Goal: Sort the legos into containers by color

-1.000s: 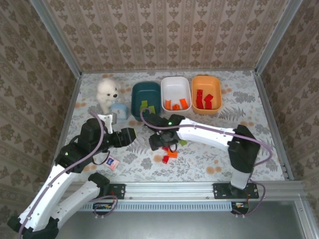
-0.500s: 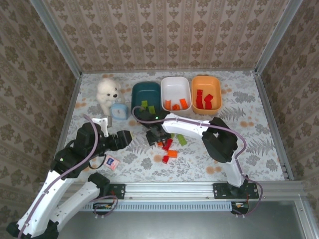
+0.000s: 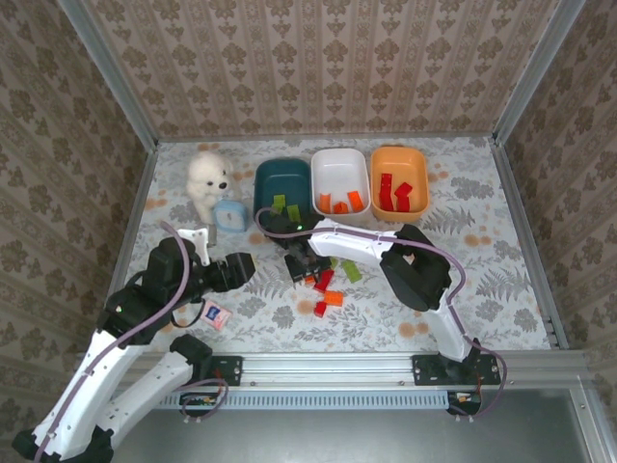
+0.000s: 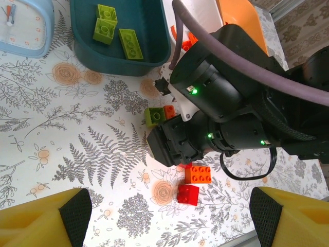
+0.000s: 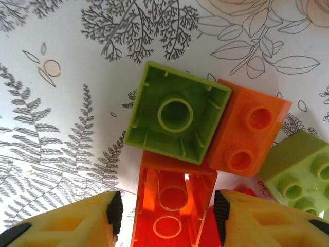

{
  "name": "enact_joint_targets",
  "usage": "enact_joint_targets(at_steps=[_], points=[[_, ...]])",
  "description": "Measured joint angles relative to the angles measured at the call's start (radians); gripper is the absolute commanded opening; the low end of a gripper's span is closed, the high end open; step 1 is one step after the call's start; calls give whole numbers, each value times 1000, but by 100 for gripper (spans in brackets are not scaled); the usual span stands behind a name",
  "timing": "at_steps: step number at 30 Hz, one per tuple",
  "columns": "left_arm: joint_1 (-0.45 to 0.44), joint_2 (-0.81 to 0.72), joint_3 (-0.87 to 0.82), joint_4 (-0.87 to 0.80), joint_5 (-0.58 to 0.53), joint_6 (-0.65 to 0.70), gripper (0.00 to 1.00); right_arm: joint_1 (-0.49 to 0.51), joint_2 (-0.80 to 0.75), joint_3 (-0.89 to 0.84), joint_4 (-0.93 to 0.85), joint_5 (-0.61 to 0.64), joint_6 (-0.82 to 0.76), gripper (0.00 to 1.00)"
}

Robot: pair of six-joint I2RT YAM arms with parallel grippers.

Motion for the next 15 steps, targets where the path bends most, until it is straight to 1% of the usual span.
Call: enact_joint_targets(at_steps=[4,10,15], points=[[0,12,0,2,0,0,84,0,10,3,-1,0,2,48],[0,18,0,5,2,0,84,0,33,20,-2,0,4,46],[0,23,1,14,3,0,84,0,46,20,-2,0,16,38]])
